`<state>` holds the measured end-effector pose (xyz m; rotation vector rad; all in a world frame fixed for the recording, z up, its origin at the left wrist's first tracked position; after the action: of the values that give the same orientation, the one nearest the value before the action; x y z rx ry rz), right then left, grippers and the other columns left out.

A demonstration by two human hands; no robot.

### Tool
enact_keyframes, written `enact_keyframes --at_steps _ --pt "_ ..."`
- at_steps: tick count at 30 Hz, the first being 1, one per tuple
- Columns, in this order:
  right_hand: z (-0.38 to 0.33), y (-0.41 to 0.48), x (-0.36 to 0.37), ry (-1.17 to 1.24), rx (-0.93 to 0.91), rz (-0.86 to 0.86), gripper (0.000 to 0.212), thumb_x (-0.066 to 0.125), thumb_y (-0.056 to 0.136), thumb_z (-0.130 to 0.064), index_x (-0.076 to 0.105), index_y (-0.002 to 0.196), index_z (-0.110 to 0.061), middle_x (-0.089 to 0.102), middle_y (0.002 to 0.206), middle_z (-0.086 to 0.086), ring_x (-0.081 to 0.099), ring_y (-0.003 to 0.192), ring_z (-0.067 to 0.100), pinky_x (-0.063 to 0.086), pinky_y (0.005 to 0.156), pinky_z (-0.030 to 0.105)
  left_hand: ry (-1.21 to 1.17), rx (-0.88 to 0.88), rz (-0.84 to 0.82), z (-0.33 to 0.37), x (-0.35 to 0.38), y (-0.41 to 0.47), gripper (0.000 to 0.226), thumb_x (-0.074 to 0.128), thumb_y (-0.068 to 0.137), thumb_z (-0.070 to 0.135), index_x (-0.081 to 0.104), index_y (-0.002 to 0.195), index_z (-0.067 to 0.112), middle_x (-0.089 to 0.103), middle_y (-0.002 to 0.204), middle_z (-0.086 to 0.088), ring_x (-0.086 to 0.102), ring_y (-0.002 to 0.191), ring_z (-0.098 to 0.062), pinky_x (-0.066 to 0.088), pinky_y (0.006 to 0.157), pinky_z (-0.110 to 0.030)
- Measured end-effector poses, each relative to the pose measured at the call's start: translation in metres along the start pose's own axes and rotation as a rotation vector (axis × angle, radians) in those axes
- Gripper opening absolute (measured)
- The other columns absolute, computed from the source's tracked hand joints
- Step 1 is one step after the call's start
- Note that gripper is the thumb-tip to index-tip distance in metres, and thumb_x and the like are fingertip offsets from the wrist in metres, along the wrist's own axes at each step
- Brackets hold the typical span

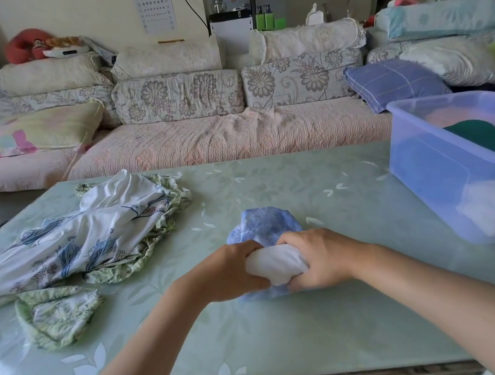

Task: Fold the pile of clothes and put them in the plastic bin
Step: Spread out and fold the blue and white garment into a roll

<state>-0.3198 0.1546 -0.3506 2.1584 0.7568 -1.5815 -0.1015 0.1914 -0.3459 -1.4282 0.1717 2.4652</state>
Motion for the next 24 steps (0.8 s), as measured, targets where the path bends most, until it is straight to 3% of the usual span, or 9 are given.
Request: enact_keyframes --at_steps 4,7,10,13,15,17,20,22,24 --pt "0.012 0.003 -0.011 0.256 0.051 0.121 0.055 0.074 0.068 -0.052 0.051 0.113 -0.033 0.062 0.109 -0.013 0.059 0.101 0.010 0.047 0.087 0.028 -0.412 -0.113 0.060 -0.008 -0.009 0.007 0.050 0.079 0.064 0.052 0.061 0.106 0.033 0.069 0.097 0.007 0.065 0.089 -0.014 0.055 0.080 -0.035" --pt "0.020 0.011 -0.017 0.436 0.122 0.229 0.056 0.067 0.066 -0.055 0.054 0.114 -0.030 0.060 0.111 -0.015 0.057 0.104 0.004 0.040 0.088 0.019 -0.590 -0.237 0.177 -0.009 -0.006 0.024 0.036 0.078 0.080 0.037 0.062 0.109 0.020 0.068 0.096 -0.003 0.064 0.081 -0.016 0.056 0.067 -0.033" --pt "0.030 0.021 -0.023 0.444 0.146 0.263 0.059 0.074 0.071 -0.053 0.056 0.122 -0.029 0.059 0.115 -0.015 0.056 0.099 0.000 0.039 0.084 0.018 -0.305 -0.326 0.329 -0.013 -0.006 0.047 0.042 0.068 0.085 0.047 0.061 0.115 0.018 0.067 0.101 -0.002 0.064 0.095 -0.024 0.051 0.079 -0.034" --pt "0.041 0.035 -0.019 0.421 0.229 0.365 0.035 0.074 0.084 -0.042 0.061 0.114 -0.030 0.063 0.110 -0.010 0.059 0.101 0.009 0.043 0.084 0.023 -0.157 -0.370 0.446 -0.016 -0.005 0.058 0.049 0.065 0.085 0.053 0.057 0.122 0.021 0.061 0.118 -0.003 0.059 0.108 -0.027 0.046 0.085 -0.033" --pt "0.046 0.045 -0.014 0.424 0.301 0.386 0.023 0.069 0.089 -0.042 0.063 0.106 -0.026 0.066 0.103 -0.008 0.060 0.097 0.014 0.043 0.079 0.026 0.010 -0.224 0.674 -0.013 -0.006 0.062 0.038 0.064 0.089 0.044 0.060 0.119 0.021 0.056 0.121 -0.003 0.056 0.110 -0.027 0.046 0.087 -0.037" --pt "0.047 0.052 -0.012 0.408 0.359 0.365 0.026 0.062 0.094 -0.044 0.063 0.108 -0.022 0.067 0.104 -0.003 0.061 0.099 0.020 0.043 0.079 0.029 0.195 0.052 0.836 -0.002 -0.006 0.068 0.021 0.058 0.092 0.033 0.067 0.107 0.022 0.062 0.111 0.001 0.059 0.100 -0.026 0.046 0.083 -0.037" --pt "0.049 0.057 -0.011 0.164 0.365 0.402 0.040 0.055 0.098 -0.041 0.055 0.132 -0.021 0.057 0.132 0.004 0.055 0.119 0.028 0.044 0.096 0.035 0.388 0.249 0.660 0.007 0.009 0.081 0.035 0.038 0.094 0.037 0.069 0.106 0.027 0.067 0.112 0.008 0.061 0.100 -0.021 0.045 0.084 -0.036" --pt "0.045 0.063 -0.012 -0.100 0.219 0.505 0.046 0.056 0.097 -0.030 0.051 0.141 -0.017 0.048 0.144 0.008 0.050 0.127 0.032 0.041 0.103 0.041 0.402 0.195 0.508 0.000 0.025 0.087 0.053 0.023 0.095 0.042 0.060 0.128 0.026 0.060 0.130 0.007 0.055 0.118 -0.021 0.041 0.097 -0.036" --pt "0.037 0.071 -0.011 -0.174 0.043 0.462 0.049 0.050 0.097 -0.025 0.049 0.145 -0.013 0.044 0.151 0.008 0.045 0.136 0.030 0.033 0.112 0.039 0.345 0.126 0.394 -0.013 0.035 0.090 0.070 0.008 0.091 0.049 0.044 0.145 0.022 0.047 0.146 0.005 0.042 0.134 -0.019 0.032 0.110 -0.033"
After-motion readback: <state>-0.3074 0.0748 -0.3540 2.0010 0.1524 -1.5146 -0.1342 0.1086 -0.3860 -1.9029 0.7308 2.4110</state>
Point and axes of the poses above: each hand's wrist, its own y-axis towards the middle knuckle, its own x-axis out of the palm, z = x × y, the point moved 1 cm from there along y, towards the middle knuckle
